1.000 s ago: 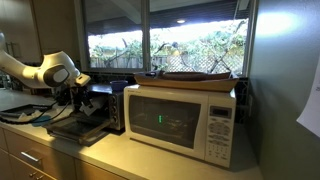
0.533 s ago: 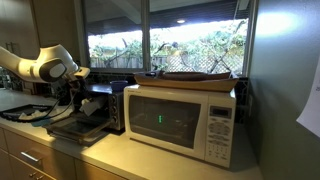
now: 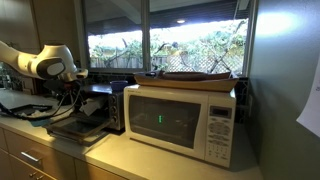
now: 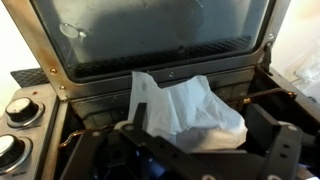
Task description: Place the napkin over the bowl on the left then put the napkin and bowl in the toaster oven.
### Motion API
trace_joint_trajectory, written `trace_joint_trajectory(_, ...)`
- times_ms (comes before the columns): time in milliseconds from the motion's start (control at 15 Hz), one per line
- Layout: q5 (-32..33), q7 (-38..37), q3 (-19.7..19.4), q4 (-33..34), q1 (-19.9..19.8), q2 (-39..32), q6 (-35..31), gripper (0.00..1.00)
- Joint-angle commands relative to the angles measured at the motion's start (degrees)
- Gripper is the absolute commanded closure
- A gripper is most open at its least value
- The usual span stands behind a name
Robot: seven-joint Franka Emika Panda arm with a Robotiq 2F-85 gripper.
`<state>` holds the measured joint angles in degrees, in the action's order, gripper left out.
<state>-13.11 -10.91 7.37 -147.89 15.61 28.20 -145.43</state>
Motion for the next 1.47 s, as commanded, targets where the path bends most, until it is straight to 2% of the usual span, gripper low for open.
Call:
trace_joint_trajectory(0, -1.1, 4.2, 0.0, 0.8, 0.3, -2.5, -0.3, 0.0)
trace_joint_trajectory(400, -0.8, 3.9, 0.8, 0.5, -0.4, -6.5, -8.2, 0.0)
trace_joint_trajectory(800, 0.0, 3.7, 1.3, 1.6, -0.6, -9.8, -11.0, 0.0)
trace_joint_trajectory(1400, 2.5, 1.1, 3.3, 3.3, -3.3, -13.5, -17.7, 0.0)
